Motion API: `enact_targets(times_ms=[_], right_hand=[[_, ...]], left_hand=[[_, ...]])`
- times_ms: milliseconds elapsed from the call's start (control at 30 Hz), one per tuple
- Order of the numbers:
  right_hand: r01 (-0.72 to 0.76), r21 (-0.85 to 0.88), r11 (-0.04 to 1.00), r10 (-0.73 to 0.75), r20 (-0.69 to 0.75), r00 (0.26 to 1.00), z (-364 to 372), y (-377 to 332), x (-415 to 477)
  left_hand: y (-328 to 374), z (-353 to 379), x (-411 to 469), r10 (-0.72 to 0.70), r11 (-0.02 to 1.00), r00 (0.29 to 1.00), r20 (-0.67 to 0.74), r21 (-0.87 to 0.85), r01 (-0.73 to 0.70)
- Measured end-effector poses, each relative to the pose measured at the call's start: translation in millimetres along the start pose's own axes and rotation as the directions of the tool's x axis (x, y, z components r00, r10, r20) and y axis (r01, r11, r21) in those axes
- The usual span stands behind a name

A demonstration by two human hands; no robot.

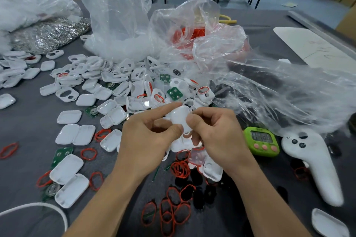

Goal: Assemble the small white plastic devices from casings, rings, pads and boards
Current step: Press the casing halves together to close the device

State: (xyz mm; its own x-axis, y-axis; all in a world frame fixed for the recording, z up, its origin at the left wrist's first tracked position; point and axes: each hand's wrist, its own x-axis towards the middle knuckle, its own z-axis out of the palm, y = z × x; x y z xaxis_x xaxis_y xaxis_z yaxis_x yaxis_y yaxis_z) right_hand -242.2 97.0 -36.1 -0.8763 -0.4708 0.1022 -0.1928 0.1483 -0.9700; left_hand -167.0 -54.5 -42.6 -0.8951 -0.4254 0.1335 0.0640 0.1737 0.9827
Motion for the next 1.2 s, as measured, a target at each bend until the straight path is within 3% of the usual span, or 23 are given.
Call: enact_targets(times_ms=[100,200,400,600,733,800,900,1000,1067,1200], right_hand=[[0.164,-0.215,0.963,-0.177,-0.043,0.983,-1.3,1.5,-2.8],[0.245,-0.368,0.897,-0.271,-0.021,0.962,-0.7,0.1,-6.2],[0.290,-0.450,0.845,-0.355,-0.064,0.933,5.2,0.8,-9.1],[0.161,-0.500,0.851,-0.280,-0.172,0.944,20.1,2.2,-11.3],[0.210,-0.639,0.740,-0.275,-0.001,0.962,34.7,-0.6,-15.1],[0.159,-0.576,0.802,-0.189,0.007,0.982,31.7,-0.9,-14.1],[-0.010,-0.121,0.993,0.009,-0.010,1.000,23.1,-0.8,-7.4],[-0.164,0.308,0.937,0.159,0.041,0.986,16.1,-5.9,-2.4],[-0.181,0.367,0.912,0.171,0.061,0.983,13.2,-7.1,-1.1],[-0.142,0.325,0.935,0.146,0.010,0.989,13.3,-5.3,-1.0]], left_hand=[[1.5,-2.6,3.5,0.024,1.000,0.997,-0.072,0.010,-0.023],[0.9,-3.7,5.3,0.047,0.999,0.999,-0.027,-0.020,-0.048],[-3.3,2.2,3.3,0.033,0.999,0.991,-0.126,-0.012,-0.035],[-2.4,7.6,3.4,0.038,0.996,0.967,-0.253,0.085,-0.017],[-2.4,9.4,2.7,0.006,0.997,0.952,-0.307,0.070,0.016],[-2.4,8.1,1.5,-0.035,0.999,0.969,-0.244,0.008,0.038],[-0.1,3.1,6.1,-0.108,0.991,0.982,-0.157,-0.101,0.093],[2.6,0.5,8.8,-0.137,0.954,0.990,0.035,-0.266,0.141],[3.1,1.7,6.8,-0.099,0.960,0.992,0.079,-0.253,0.116],[1.3,6.8,4.3,-0.048,0.981,0.997,0.063,-0.184,0.059]])
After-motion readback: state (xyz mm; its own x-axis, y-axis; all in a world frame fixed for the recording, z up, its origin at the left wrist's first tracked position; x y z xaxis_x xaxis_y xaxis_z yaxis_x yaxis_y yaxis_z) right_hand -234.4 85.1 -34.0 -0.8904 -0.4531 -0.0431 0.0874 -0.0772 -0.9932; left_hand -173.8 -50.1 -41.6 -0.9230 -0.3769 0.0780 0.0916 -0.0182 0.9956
